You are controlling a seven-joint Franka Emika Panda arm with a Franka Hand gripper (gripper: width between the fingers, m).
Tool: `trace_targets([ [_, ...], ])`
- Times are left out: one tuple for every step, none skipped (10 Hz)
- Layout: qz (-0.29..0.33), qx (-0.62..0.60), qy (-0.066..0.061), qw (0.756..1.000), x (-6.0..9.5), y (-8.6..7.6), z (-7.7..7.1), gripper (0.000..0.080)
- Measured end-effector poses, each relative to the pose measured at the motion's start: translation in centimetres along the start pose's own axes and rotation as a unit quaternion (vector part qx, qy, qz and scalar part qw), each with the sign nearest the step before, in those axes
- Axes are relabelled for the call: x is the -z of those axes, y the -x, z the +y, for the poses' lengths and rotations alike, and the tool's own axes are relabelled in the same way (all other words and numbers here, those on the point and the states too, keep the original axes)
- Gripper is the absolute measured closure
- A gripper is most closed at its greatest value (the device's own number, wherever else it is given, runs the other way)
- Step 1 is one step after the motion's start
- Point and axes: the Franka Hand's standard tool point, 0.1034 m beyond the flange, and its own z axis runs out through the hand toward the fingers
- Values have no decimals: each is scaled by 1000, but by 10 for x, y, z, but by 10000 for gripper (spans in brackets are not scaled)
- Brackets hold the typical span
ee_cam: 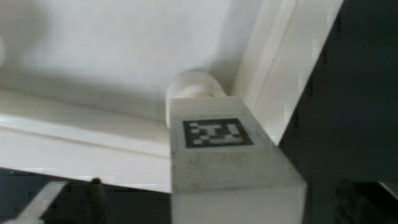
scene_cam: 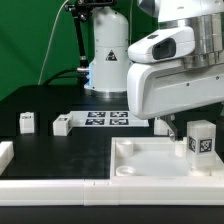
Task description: Assemble one leg
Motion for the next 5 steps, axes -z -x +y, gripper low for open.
trace_targets([
  [0,0,0,1000,0,0,0,150],
  [0,0,0,1000,0,0,0,150],
  [0,0,0,1000,0,0,0,150],
  [0,0,0,1000,0,0,0,150],
  [0,0,0,1000,-1,0,0,258],
])
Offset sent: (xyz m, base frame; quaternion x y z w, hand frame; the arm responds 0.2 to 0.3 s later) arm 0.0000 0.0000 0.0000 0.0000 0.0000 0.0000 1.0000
